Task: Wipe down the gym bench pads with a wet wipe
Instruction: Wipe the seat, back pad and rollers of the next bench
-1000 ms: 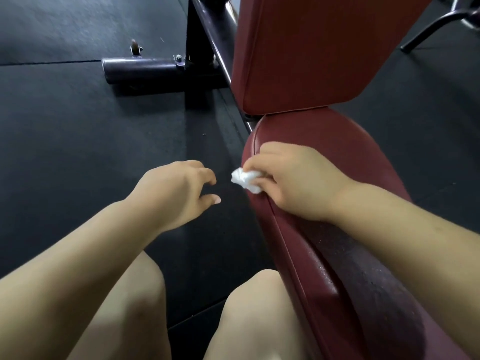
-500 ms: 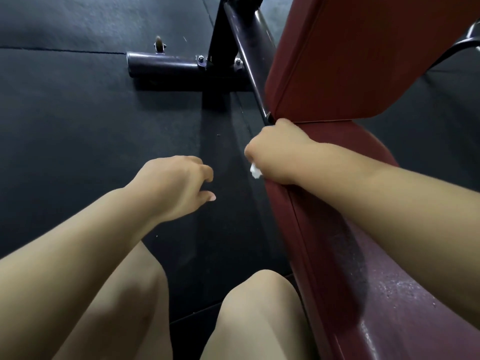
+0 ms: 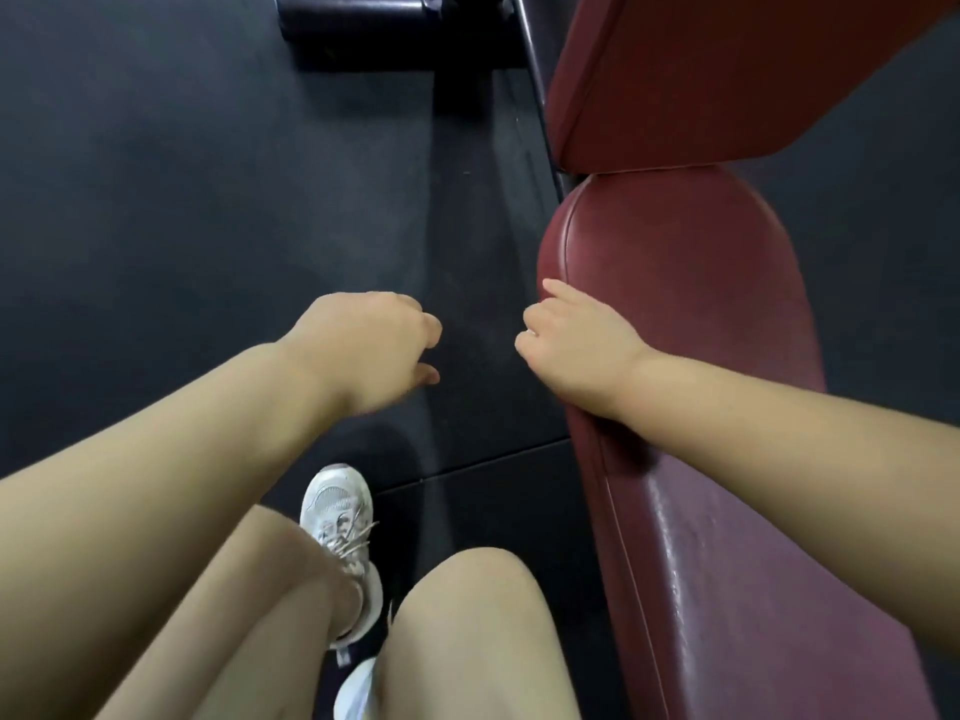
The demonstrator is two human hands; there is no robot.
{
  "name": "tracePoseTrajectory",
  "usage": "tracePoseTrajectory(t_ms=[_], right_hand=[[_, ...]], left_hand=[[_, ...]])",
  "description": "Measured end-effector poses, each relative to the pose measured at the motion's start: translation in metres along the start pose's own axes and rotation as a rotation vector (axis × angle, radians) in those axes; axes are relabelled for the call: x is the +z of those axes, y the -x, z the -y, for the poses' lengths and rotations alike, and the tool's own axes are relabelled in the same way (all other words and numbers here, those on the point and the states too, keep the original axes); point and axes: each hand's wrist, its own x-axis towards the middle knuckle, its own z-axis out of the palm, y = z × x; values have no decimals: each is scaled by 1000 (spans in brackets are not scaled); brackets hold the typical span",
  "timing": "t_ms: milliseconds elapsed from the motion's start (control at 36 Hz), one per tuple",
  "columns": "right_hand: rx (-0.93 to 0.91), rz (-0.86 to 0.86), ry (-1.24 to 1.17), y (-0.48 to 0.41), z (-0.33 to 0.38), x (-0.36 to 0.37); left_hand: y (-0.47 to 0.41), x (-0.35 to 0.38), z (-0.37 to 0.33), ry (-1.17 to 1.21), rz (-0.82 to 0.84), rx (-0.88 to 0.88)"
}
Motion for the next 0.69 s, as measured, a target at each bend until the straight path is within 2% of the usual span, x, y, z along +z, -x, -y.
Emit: tracePoseTrajectory(t_ms=[56,167,222,333,417,500,694], right_hand=[[-48,8,-79,13,10,0],[-147,233,-184,50,43,3],[-172,278,-222,65,53,1],[-135,148,-188,58,43,-5],[-35,51,-110,37,31,-7],[68,53,-71,37,38,-2],[-88,140,-168,120,104,8]], left_hand=[[10,-3,-5,-9,41,-6],[29,-4,-18,-49,103,4],[37,-2,-27,-73,118,31],[48,2,-43,-123,149,85],[53,6,-48,-150,173,93],[57,8,-47,-185,212,95],[66,10,-44,-233,311,89]])
